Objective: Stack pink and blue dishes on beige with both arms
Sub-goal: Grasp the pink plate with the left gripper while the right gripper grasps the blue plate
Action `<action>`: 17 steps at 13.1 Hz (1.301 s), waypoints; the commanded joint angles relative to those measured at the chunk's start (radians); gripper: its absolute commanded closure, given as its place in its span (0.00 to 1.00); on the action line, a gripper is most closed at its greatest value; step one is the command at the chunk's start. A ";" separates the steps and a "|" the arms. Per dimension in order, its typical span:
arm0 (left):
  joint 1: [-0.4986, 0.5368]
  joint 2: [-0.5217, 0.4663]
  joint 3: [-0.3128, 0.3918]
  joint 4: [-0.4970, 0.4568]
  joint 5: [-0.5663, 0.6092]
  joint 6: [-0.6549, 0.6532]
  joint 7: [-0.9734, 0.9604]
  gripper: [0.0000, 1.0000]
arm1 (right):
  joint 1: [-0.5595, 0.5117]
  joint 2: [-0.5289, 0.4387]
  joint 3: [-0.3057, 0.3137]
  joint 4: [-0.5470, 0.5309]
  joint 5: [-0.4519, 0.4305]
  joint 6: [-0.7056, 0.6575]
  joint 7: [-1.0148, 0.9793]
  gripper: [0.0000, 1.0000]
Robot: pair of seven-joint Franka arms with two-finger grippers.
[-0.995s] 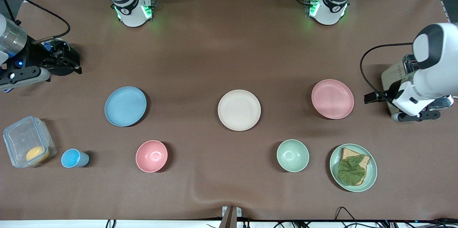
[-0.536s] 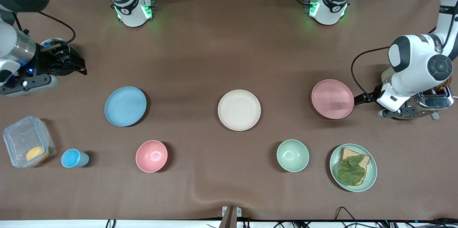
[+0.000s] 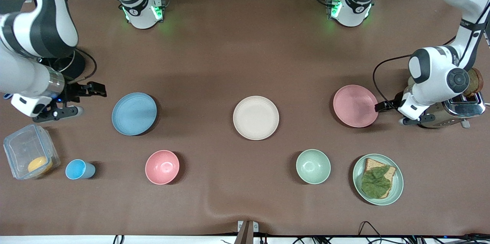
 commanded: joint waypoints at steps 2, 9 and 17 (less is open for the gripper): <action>0.009 0.034 -0.008 0.004 0.013 0.022 0.000 0.04 | -0.043 0.047 0.013 -0.120 0.005 0.185 0.009 0.00; 0.015 0.040 -0.008 0.001 0.007 0.022 -0.005 0.94 | -0.148 0.278 0.018 -0.122 0.061 0.342 -0.005 0.00; 0.002 0.040 -0.025 0.030 -0.005 0.015 -0.013 1.00 | -0.174 0.363 0.016 -0.117 0.123 0.380 -0.049 0.51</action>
